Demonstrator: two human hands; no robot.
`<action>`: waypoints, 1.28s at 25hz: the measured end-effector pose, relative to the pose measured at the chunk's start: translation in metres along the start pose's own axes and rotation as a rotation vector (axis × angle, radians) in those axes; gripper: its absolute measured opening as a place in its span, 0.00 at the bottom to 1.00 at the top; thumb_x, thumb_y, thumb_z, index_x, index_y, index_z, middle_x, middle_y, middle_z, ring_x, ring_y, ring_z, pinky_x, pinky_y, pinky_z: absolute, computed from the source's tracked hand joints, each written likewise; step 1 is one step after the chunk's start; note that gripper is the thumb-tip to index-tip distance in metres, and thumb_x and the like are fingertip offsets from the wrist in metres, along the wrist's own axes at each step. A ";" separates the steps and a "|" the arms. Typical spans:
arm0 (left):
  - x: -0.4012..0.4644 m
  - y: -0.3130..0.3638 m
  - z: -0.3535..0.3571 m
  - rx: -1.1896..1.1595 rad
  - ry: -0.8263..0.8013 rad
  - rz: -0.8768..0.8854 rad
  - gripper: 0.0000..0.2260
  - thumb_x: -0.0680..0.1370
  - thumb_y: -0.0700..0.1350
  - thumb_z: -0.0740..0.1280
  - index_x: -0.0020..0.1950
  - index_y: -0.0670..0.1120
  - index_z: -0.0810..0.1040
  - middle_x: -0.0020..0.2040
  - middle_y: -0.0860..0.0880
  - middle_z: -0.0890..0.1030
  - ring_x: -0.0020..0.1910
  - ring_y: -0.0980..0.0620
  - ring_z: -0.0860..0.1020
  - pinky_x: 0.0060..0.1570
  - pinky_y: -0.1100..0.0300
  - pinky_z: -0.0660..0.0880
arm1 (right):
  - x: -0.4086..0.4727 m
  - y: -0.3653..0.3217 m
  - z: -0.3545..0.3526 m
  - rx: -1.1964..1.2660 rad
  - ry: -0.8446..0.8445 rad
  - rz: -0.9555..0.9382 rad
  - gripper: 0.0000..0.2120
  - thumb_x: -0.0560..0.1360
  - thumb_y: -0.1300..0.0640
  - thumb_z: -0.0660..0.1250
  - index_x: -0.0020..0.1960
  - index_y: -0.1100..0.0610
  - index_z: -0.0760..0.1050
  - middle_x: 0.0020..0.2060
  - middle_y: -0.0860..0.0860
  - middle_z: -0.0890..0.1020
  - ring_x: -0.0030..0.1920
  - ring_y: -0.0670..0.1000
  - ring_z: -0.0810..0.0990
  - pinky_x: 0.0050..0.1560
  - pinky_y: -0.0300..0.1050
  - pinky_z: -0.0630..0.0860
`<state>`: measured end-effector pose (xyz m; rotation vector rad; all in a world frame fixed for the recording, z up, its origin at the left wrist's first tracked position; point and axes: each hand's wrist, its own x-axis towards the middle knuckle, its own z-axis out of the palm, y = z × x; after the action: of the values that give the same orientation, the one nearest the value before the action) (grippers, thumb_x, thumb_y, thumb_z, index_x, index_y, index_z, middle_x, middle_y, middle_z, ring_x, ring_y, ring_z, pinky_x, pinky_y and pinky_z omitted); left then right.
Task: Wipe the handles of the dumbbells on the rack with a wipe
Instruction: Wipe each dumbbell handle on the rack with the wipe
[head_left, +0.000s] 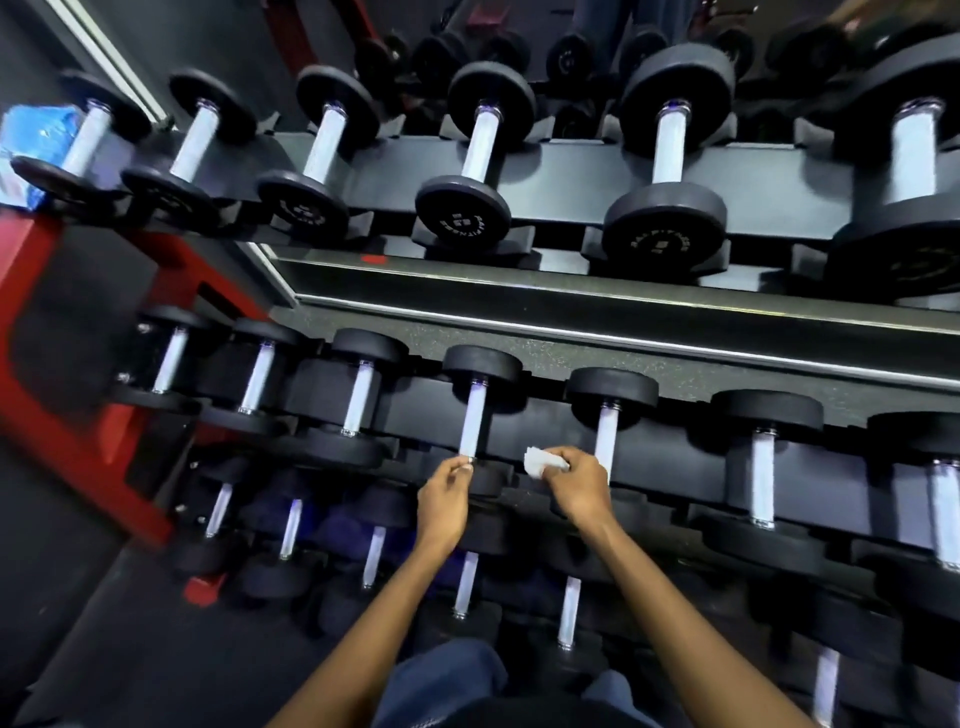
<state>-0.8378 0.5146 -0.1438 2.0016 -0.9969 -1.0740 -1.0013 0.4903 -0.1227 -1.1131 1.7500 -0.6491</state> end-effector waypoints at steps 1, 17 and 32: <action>0.010 -0.001 -0.010 0.008 -0.009 0.000 0.10 0.81 0.42 0.63 0.58 0.42 0.80 0.51 0.45 0.82 0.49 0.51 0.77 0.44 0.69 0.67 | 0.005 -0.004 0.011 -0.005 0.001 0.016 0.13 0.72 0.67 0.64 0.53 0.60 0.81 0.48 0.55 0.83 0.46 0.51 0.78 0.42 0.36 0.67; 0.225 -0.063 -0.057 0.560 -0.224 0.332 0.28 0.82 0.47 0.60 0.78 0.39 0.54 0.79 0.42 0.55 0.78 0.46 0.51 0.75 0.56 0.47 | 0.094 -0.005 0.145 0.336 0.270 0.344 0.05 0.74 0.66 0.67 0.43 0.58 0.78 0.40 0.57 0.81 0.33 0.49 0.80 0.45 0.49 0.81; 0.319 -0.144 0.035 0.873 -0.032 0.725 0.28 0.80 0.51 0.49 0.78 0.40 0.54 0.79 0.45 0.54 0.78 0.48 0.50 0.75 0.50 0.43 | 0.160 0.061 0.155 0.076 -0.474 0.252 0.20 0.71 0.76 0.58 0.51 0.58 0.80 0.46 0.53 0.84 0.42 0.43 0.80 0.43 0.33 0.73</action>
<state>-0.7028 0.3109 -0.3964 1.9023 -2.2463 -0.2626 -0.9105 0.3821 -0.3051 -0.8865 1.4095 -0.2650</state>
